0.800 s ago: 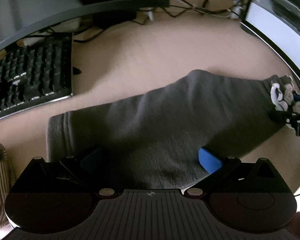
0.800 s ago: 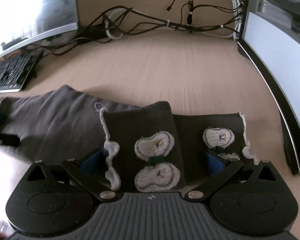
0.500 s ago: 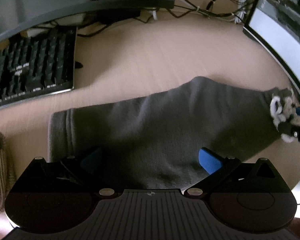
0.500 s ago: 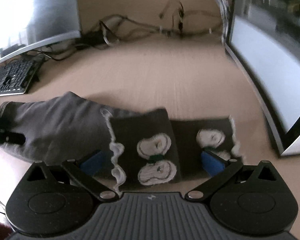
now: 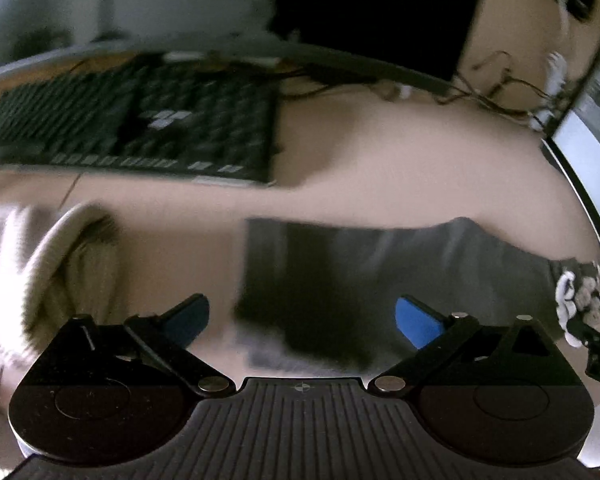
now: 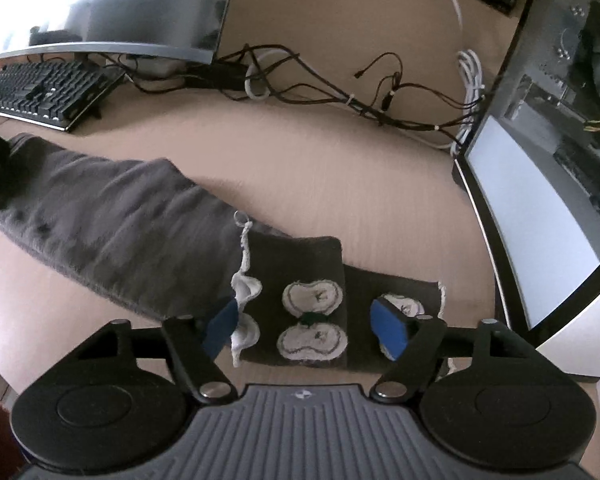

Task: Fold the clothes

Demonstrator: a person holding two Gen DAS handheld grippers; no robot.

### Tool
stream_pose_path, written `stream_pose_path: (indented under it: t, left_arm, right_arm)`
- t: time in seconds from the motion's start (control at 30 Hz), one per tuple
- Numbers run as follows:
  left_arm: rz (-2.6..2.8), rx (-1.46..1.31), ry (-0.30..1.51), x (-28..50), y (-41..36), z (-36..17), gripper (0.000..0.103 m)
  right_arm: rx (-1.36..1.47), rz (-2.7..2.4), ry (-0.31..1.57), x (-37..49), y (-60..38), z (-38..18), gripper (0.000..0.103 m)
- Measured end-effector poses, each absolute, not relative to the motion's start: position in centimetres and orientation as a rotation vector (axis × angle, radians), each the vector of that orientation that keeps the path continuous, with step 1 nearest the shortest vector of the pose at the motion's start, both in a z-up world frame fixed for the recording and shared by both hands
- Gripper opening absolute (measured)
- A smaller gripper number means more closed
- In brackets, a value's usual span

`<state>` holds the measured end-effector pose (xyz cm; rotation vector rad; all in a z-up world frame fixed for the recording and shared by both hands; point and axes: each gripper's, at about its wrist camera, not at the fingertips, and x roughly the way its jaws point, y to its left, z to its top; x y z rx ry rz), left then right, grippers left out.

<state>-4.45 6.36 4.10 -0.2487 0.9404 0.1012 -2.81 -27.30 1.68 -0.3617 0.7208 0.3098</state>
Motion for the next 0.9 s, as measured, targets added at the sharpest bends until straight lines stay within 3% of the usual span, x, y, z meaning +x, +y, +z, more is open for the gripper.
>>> stream_pose_path:
  t: [0.03, 0.1, 0.23, 0.27, 0.33, 0.43, 0.57, 0.63, 0.9]
  left_arm:
    - [0.116, -0.281, 0.956, -4.8, 7.2, 4.1, 0.083]
    - [0.131, -0.337, 1.007, -4.6, 8.2, 3.9, 0.071]
    - [0.131, -0.369, 1.08, -3.5, 7.8, 2.7, 0.071]
    - [0.14, -0.337, 1.087, -3.3, 7.2, 2.5, 0.07]
    - [0.164, -0.275, 1.099, -2.9, 6.4, 2.3, 0.051]
    - [0.134, -0.28, 1.072, -3.2, 6.8, 2.8, 0.043]
    - [0.084, -0.353, 1.035, -2.6, 7.5, 4.4, 0.041]
    - [0.075, -0.378, 0.981, -1.6, 7.6, 5.8, 0.039]
    - [0.199, -0.44, 0.747, 3.0, 8.5, 10.9, 0.034]
  right_arm:
    - [-0.363, 0.315, 0.727, -2.8, -27.3, 1.6, 0.073]
    - [-0.363, 0.313, 0.728, -3.0, -27.0, 1.4, 0.073]
    - [-0.366, 0.324, 0.735, -3.1, -26.5, 1.1, 0.07]
    - [-0.376, 0.33, 0.731, -3.2, -26.5, 1.0, 0.067]
    - [-0.386, 0.336, 0.731, -3.1, -26.5, 1.0, 0.052]
    - [-0.383, 0.329, 0.724, -3.1, -26.7, 1.2, 0.036]
    - [-0.308, 0.334, 0.74, -1.9, -27.5, 2.0, 0.025]
    - [-0.277, 0.352, 0.734, -0.3, -27.5, 2.8, 0.003]
    - [-0.2, 0.184, 0.55, 8.6, -28.2, 8.7, 0.003]
